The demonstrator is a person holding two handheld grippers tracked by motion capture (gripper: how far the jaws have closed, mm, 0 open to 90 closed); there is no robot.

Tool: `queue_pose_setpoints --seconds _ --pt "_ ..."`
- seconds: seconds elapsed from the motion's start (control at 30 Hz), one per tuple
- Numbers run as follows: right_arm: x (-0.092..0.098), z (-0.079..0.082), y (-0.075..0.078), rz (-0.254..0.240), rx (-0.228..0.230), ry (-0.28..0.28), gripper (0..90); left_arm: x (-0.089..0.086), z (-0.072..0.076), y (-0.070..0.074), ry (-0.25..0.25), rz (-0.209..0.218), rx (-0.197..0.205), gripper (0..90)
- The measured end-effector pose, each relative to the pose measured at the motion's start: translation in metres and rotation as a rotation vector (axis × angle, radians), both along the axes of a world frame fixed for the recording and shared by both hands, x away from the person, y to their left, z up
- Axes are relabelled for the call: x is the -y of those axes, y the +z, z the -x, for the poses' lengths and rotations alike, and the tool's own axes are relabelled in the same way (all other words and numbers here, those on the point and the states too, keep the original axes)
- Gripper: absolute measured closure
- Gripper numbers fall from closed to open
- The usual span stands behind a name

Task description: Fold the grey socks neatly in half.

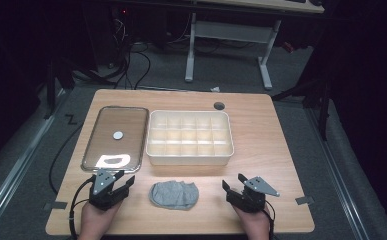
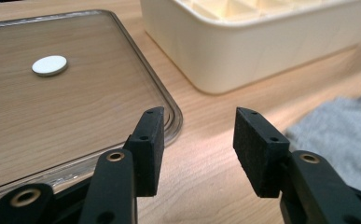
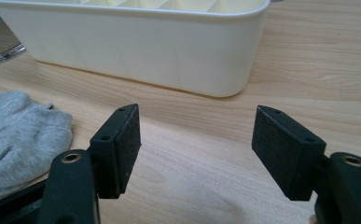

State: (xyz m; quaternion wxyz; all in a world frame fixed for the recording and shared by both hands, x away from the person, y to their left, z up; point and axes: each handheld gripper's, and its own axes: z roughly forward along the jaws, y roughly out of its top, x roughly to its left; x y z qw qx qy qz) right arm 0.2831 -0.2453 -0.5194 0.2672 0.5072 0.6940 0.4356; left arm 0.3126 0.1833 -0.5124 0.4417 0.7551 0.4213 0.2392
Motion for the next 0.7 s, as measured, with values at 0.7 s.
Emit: queue_pose_setpoints --seconds 0.7 --pt "-0.020 0.001 0.000 0.010 -0.020 0.093 43.7 0.020 0.005 -0.007 -0.098 0.028 -0.071 42.5"
